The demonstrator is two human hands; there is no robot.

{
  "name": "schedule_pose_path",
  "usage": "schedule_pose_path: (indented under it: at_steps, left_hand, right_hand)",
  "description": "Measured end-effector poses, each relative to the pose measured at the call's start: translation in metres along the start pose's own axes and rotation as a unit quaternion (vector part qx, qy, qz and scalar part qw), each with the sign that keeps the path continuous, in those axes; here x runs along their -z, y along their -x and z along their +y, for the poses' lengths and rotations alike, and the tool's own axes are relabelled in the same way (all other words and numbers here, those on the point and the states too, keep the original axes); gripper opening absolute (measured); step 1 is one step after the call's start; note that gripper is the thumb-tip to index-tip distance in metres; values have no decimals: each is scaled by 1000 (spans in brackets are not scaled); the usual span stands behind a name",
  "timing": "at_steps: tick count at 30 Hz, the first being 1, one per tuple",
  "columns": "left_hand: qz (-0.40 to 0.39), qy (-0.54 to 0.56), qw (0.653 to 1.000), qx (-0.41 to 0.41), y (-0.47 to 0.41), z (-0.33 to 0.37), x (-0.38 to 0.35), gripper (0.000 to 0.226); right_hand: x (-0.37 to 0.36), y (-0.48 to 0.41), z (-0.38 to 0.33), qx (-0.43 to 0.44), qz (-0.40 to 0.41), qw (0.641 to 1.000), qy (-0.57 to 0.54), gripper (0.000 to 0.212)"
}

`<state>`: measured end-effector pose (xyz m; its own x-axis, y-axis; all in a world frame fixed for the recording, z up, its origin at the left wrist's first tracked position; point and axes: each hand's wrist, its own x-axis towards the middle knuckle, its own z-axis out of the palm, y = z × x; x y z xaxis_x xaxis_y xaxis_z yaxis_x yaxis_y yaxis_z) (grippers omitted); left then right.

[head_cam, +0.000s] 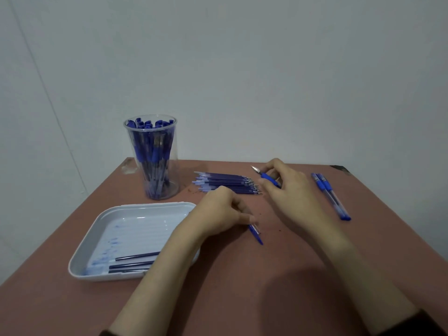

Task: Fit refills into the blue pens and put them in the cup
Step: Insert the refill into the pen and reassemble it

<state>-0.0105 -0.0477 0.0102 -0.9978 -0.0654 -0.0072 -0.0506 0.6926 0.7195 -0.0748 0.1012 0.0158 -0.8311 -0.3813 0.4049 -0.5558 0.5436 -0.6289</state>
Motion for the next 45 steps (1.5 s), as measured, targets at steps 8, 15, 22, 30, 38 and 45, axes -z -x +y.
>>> schedule_pose_path:
  at_steps: [8, 15, 22, 30, 38, 45]
  left_hand:
    - [163, 153, 974, -42, -2, 8, 5, 15]
    - [43, 495, 864, -76, 2, 15, 10, 20]
    - [116, 542, 828, -85, 1, 16, 8, 12]
    - [89, 578, 807, -78, 2, 19, 9, 31]
    - [139, 546, 824, -61, 0, 14, 11, 28]
    - [189, 528, 825, -75, -1, 13, 7, 26]
  right_hand:
    - [-2, -5, -6, -159, -43, 920, -357, 10]
    - [1, 1, -16, -199, -239, 772, -554, 29]
    - [-6, 5, -23, -117, -188, 825, -519, 21]
    - [-16, 6, -22, -109, -120, 862, -481, 18]
    - [-10, 2, -18, -142, -100, 861, -479, 16]
    - [-9, 1, -16, -124, -127, 889, -421, 14]
